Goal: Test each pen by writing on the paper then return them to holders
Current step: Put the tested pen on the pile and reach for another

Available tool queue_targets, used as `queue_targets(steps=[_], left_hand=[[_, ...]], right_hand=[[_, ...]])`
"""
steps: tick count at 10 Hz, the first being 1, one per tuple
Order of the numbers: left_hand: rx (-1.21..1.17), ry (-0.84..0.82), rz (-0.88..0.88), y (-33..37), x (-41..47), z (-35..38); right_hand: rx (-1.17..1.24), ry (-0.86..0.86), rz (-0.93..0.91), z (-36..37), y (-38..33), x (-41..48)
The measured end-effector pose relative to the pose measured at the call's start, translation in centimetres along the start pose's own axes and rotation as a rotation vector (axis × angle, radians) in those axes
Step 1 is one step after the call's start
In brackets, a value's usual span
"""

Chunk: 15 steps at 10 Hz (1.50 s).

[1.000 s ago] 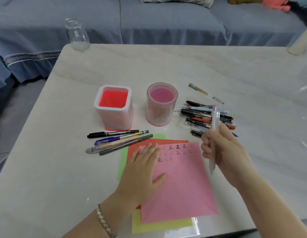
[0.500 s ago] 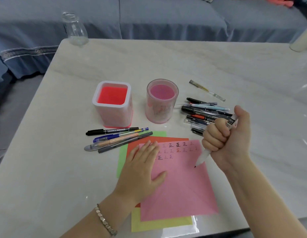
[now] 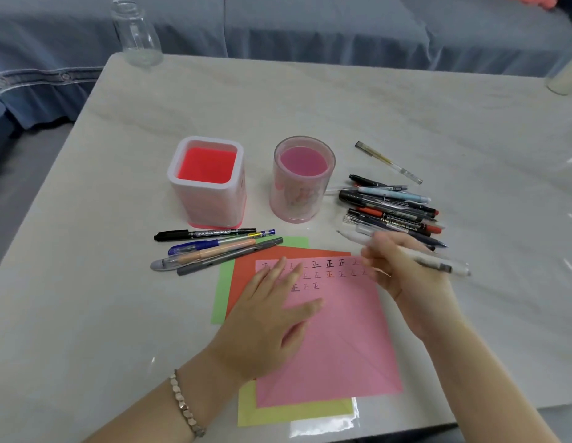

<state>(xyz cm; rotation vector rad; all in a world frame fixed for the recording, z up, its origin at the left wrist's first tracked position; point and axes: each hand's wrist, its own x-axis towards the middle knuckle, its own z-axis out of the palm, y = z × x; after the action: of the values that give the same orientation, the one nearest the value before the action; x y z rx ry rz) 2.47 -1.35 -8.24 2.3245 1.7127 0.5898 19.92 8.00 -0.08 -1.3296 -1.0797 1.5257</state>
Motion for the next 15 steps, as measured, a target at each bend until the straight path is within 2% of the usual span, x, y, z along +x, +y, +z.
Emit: queue_targets(steps=[1,3,4,6,8,10,15], left_hand=[[0.026,-0.038,-0.014,0.0,0.1,-0.1],[0.009,-0.041,-0.018,0.0,0.2,-0.4],[0.001,-0.046,-0.023,0.0,0.2,-0.3],[-0.029,-0.057,-0.051,0.1,0.3,-0.3],[-0.023,-0.05,-0.045,0.0,0.3,-0.1],[-0.001,-0.049,-0.039,0.0,0.3,-0.1],[-0.005,-0.051,-0.05,0.1,0.5,-0.3]], right_hand=[[-0.091,0.12,-0.105,0.2,1.2,0.0],[-0.201,-0.025,-0.168,1.4,3.1,0.0],[-0.306,0.106,-0.224,2.1,3.9,0.1],[-0.362,0.334,-0.279,3.0,6.1,0.8],[-0.35,0.304,-0.288,3.0,6.6,0.6],[-0.438,0.257,-0.334,2.9,6.9,0.8],[-0.447,0.276,-0.331,3.1,7.1,1.0]])
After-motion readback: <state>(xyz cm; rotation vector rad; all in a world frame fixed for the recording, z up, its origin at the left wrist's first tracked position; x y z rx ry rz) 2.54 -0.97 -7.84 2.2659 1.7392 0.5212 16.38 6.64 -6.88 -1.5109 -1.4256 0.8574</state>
